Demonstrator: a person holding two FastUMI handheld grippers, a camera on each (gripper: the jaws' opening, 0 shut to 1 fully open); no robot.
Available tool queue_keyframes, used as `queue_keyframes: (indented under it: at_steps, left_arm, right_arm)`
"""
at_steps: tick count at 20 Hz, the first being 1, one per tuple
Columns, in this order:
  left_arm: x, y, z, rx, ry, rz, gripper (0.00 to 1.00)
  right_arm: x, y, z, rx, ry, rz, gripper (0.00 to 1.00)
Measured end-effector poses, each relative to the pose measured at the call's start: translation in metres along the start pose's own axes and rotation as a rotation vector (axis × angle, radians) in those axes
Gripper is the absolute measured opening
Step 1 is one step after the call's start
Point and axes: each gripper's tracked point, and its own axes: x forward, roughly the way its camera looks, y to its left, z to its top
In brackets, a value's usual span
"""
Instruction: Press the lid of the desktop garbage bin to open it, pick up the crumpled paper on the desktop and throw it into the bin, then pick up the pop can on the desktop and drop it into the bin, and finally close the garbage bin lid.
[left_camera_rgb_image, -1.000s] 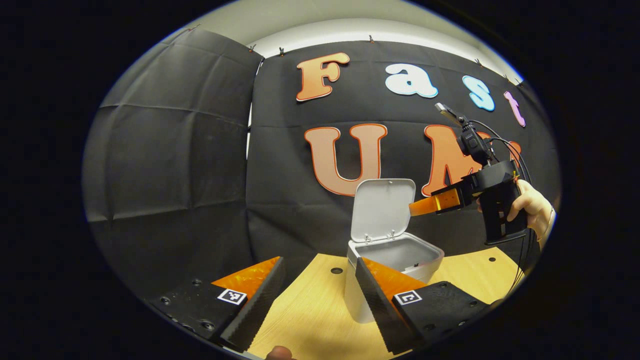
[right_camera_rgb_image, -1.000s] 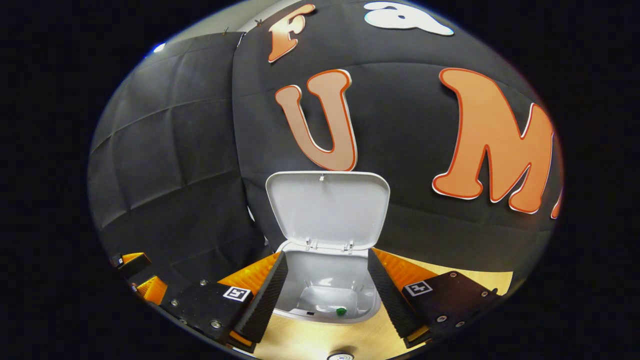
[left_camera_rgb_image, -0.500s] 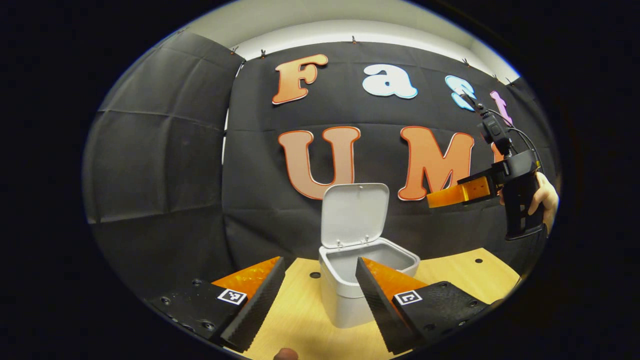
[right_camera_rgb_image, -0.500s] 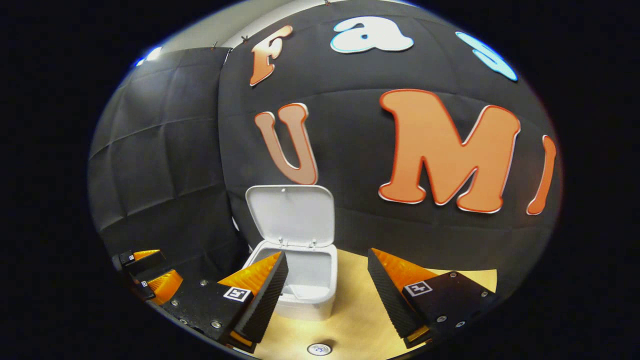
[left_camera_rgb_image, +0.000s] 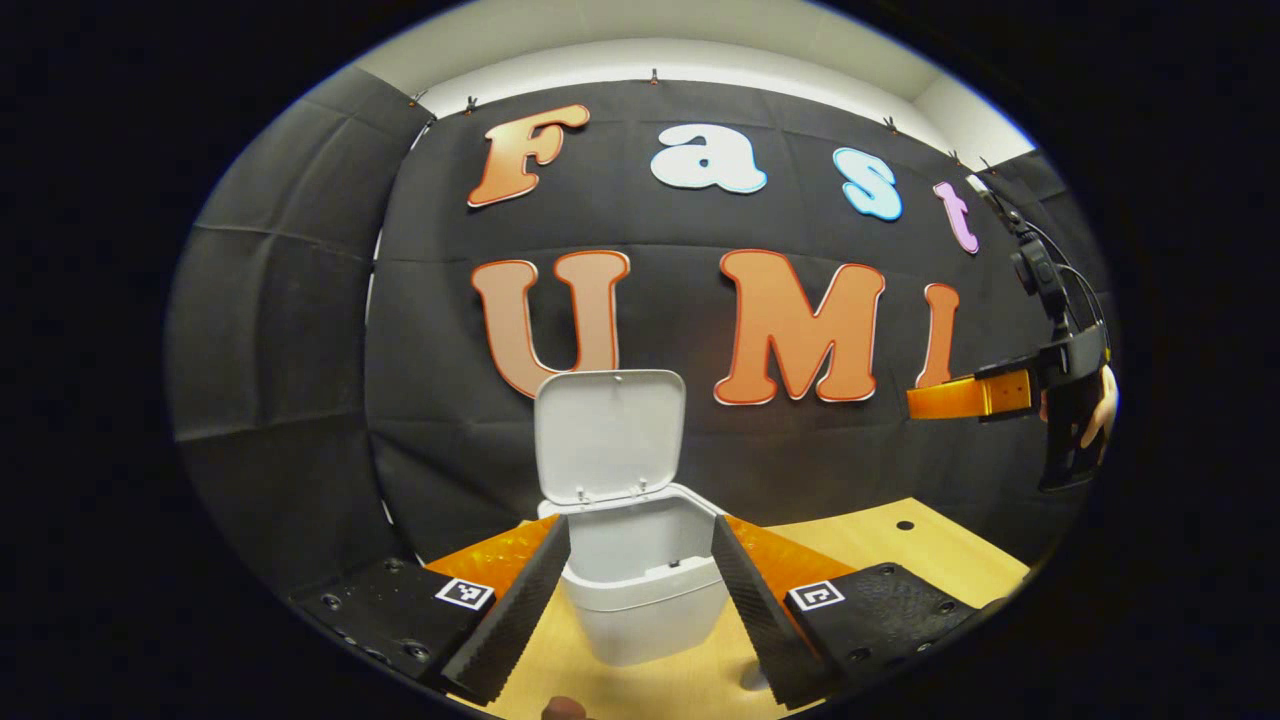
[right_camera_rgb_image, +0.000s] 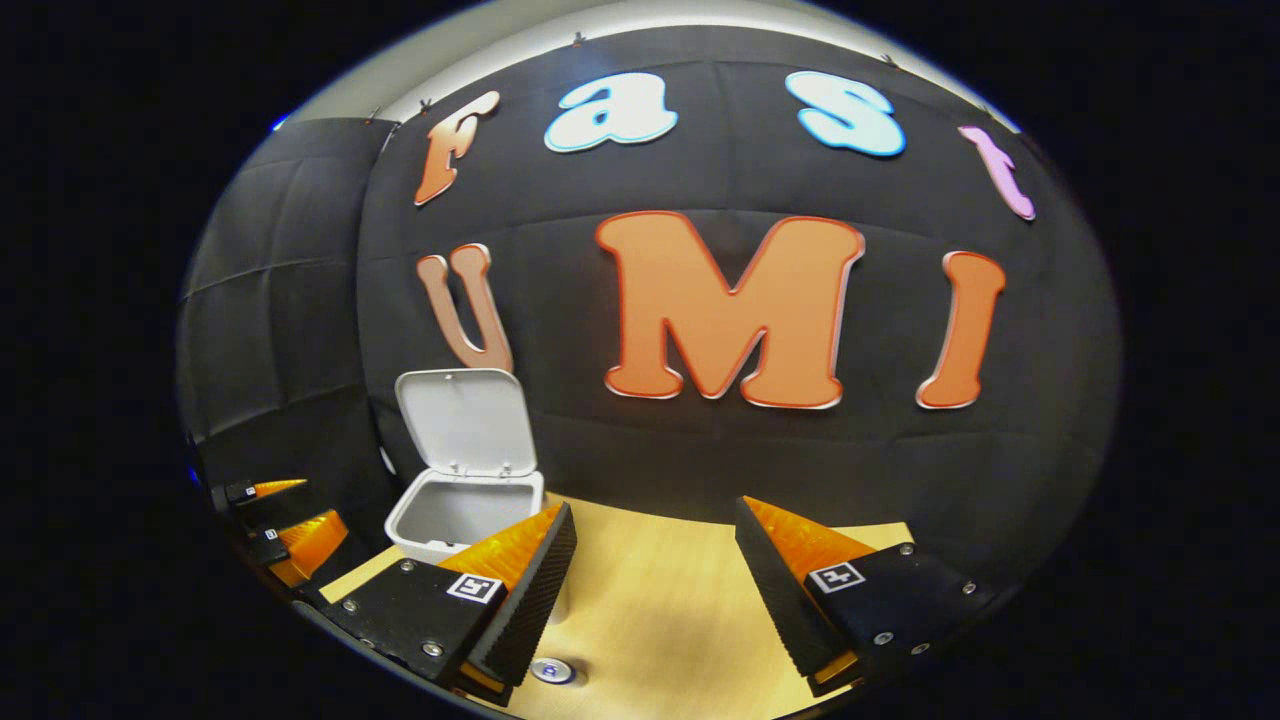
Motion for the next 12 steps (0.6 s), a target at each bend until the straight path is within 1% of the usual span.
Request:
queue_keyframes:
  at_steps: [1,3,4,5,6,7,9,12]
  left_arm:
    - [0.004,-0.008,-0.001,-0.005,0.006,-0.015,0.92]
    - [0.01,-0.021,-0.004,0.001,0.012,-0.04,0.91]
    - [0.013,-0.027,-0.003,0.008,0.007,-0.046,0.91]
    - [0.015,-0.035,-0.003,0.012,0.001,-0.061,0.91]
    - [0.017,-0.043,-0.004,0.014,-0.002,-0.076,0.91]
    - [0.019,-0.049,-0.005,0.016,-0.001,-0.093,0.91]
    - [0.021,-0.062,-0.009,0.024,0.0,-0.119,0.91]
    - [0.028,-0.079,-0.013,0.032,0.005,-0.137,0.91]
  right_arm:
    - [-0.009,-0.009,-0.005,0.013,-0.005,-0.027,0.95]
    - [-0.022,-0.02,-0.018,0.057,-0.007,-0.048,0.95]
    - [-0.027,-0.028,-0.024,0.07,-0.014,-0.071,0.95]
    - [-0.031,-0.039,-0.03,0.064,-0.033,-0.113,0.95]
    - [-0.036,-0.047,-0.035,0.054,-0.048,-0.141,1.0]
    - [-0.043,-0.052,-0.04,0.051,-0.061,-0.159,0.95]
    - [-0.053,-0.058,-0.046,0.052,-0.071,-0.172,0.95]
    - [-0.058,-0.068,-0.048,0.052,-0.074,-0.183,0.95]
